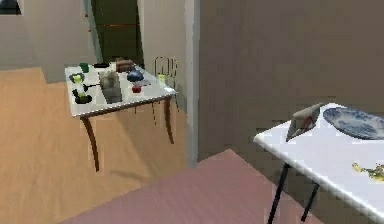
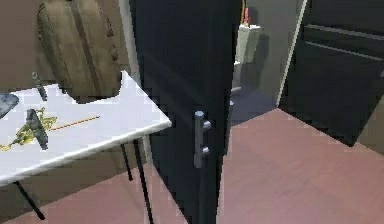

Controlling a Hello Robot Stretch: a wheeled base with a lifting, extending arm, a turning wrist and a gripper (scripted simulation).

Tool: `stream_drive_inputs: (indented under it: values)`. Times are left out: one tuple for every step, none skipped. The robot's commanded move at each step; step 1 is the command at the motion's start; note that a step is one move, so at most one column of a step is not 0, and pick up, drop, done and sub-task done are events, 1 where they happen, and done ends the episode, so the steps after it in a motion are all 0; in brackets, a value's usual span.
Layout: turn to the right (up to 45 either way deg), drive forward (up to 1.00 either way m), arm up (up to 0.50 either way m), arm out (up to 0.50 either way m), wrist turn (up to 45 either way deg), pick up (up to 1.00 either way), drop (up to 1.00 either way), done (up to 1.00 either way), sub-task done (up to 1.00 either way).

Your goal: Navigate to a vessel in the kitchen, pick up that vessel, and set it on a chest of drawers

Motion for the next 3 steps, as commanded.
stream_drive_inputs:
  values:
    - [0.0,0.35,0.00,0.00,0.0,0.00,0.00,0.00,0.00]
    - [-21.0,0.00,0.00,0.00,0.0,0.00,0.00,0.00,0.00]
    - [0.0,1.00,0.00,0.00,0.0,0.00,0.00,0.00,0.00]
